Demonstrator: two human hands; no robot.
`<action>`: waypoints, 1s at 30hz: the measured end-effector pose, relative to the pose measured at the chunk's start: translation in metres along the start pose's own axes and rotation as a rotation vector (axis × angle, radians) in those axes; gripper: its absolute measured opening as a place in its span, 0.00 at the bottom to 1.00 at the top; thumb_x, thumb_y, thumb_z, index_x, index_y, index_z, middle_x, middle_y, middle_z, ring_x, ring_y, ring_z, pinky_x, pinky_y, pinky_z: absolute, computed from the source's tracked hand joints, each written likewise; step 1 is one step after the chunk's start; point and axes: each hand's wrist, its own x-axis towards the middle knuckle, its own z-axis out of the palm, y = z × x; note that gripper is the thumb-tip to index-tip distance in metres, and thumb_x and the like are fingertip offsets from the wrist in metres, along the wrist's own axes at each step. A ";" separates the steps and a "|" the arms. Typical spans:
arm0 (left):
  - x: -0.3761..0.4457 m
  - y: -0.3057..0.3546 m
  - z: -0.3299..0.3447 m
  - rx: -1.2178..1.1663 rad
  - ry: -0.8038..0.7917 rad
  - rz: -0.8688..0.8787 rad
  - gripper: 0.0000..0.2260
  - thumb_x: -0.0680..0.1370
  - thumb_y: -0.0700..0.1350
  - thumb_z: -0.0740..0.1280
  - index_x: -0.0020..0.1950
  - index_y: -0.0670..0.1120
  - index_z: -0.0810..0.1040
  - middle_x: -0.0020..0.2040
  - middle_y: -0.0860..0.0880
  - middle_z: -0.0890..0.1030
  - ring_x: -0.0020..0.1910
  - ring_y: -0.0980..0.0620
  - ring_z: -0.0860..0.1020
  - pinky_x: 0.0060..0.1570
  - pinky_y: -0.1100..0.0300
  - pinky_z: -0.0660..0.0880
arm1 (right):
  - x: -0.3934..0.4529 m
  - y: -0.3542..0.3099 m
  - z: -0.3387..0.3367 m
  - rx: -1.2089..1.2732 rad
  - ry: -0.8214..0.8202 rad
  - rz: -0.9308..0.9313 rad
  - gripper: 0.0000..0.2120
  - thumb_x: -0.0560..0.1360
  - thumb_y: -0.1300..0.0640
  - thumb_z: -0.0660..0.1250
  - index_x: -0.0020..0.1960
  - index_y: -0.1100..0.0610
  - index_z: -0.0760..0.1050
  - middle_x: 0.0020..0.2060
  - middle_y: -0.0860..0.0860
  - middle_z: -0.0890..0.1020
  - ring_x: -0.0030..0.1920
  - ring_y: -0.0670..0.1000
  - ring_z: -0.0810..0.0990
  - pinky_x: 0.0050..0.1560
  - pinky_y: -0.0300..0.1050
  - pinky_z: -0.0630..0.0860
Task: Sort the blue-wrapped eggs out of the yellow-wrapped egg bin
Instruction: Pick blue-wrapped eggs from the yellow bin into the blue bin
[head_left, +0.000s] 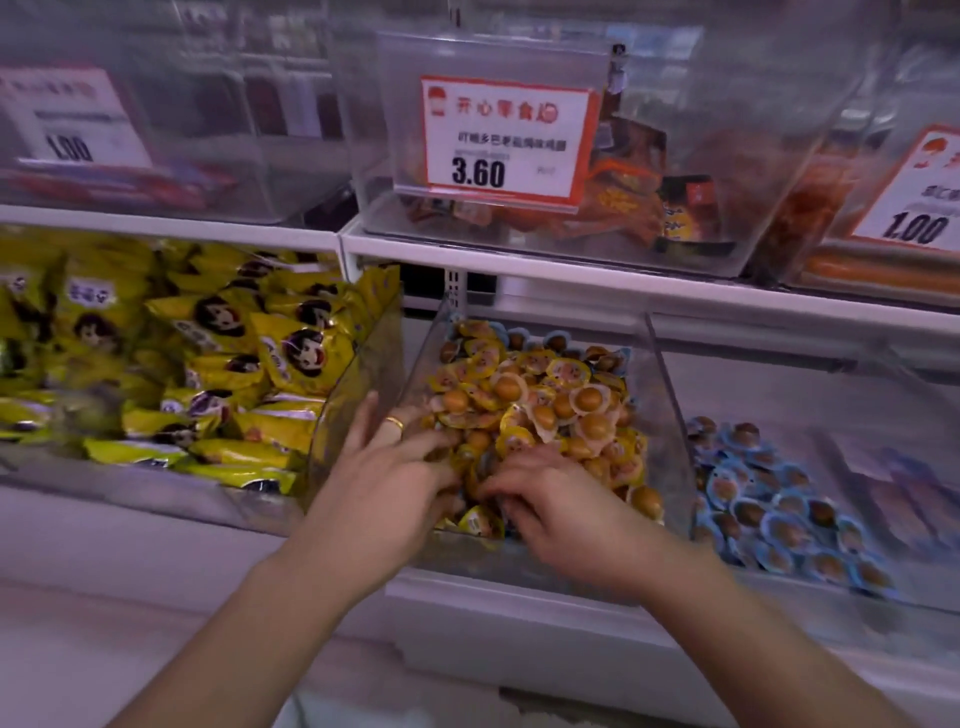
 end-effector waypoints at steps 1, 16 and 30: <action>0.003 0.001 -0.001 0.036 -0.037 -0.015 0.07 0.68 0.55 0.77 0.45 0.57 0.86 0.60 0.56 0.82 0.70 0.44 0.72 0.71 0.29 0.56 | 0.005 0.004 0.001 -0.056 -0.009 0.012 0.15 0.79 0.55 0.64 0.65 0.48 0.78 0.63 0.46 0.76 0.68 0.50 0.68 0.69 0.49 0.65; 0.025 0.012 0.000 0.136 -0.156 -0.032 0.22 0.71 0.66 0.66 0.56 0.54 0.82 0.67 0.54 0.76 0.76 0.47 0.61 0.66 0.36 0.29 | 0.012 0.023 0.005 -0.399 -0.036 0.094 0.28 0.68 0.33 0.67 0.65 0.44 0.75 0.74 0.48 0.64 0.78 0.53 0.46 0.77 0.61 0.46; 0.019 0.021 0.003 -0.697 0.491 -0.417 0.12 0.73 0.61 0.62 0.50 0.58 0.80 0.45 0.62 0.82 0.66 0.57 0.73 0.65 0.60 0.68 | 0.013 0.028 0.004 0.091 0.289 0.260 0.11 0.70 0.49 0.76 0.50 0.53 0.82 0.56 0.46 0.82 0.63 0.48 0.73 0.66 0.49 0.69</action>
